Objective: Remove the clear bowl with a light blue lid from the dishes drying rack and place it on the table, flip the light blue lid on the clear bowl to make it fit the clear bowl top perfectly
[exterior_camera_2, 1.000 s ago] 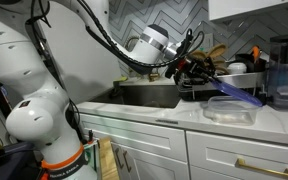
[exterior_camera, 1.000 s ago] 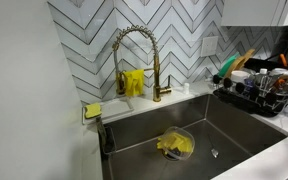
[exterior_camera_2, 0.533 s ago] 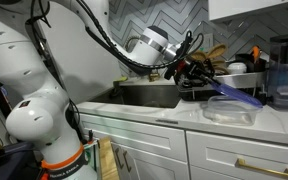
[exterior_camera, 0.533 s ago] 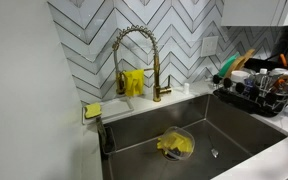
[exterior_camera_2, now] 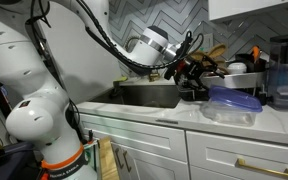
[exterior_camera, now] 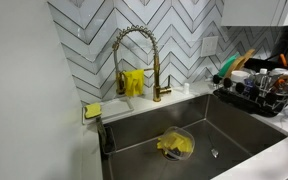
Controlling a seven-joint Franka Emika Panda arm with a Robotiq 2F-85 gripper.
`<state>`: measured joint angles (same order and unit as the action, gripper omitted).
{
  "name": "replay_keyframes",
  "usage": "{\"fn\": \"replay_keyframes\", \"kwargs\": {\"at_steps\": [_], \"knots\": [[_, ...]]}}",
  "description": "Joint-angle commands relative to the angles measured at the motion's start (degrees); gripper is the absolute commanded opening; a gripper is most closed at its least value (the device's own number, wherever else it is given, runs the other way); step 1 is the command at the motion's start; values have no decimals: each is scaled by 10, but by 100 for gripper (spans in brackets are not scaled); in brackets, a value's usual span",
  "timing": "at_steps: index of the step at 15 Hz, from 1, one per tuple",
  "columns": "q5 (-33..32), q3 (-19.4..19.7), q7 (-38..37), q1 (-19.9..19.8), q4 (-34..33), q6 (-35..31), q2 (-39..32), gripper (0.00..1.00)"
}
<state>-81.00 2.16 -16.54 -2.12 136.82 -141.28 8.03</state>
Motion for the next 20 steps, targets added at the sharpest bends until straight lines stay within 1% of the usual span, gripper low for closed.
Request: {"fn": "replay_keyframes", "kwargs": {"at_steps": [1,2,10,13,15,16,18,20], "knots": [[18,0,14,4,8,7,6,99],[27,0,18,5,7,5,5,100],[99,-2,50,10,3,-1,3,100],[154,3,71,10,-1,-17,4,100],[226,10,97,10,-7,-53,3,100],[277,13,124,11,-11,-63,3,100],[375,17,176,15,-17,-52,3,100],[470,12,225,14,-40,-1,12,100]]}}
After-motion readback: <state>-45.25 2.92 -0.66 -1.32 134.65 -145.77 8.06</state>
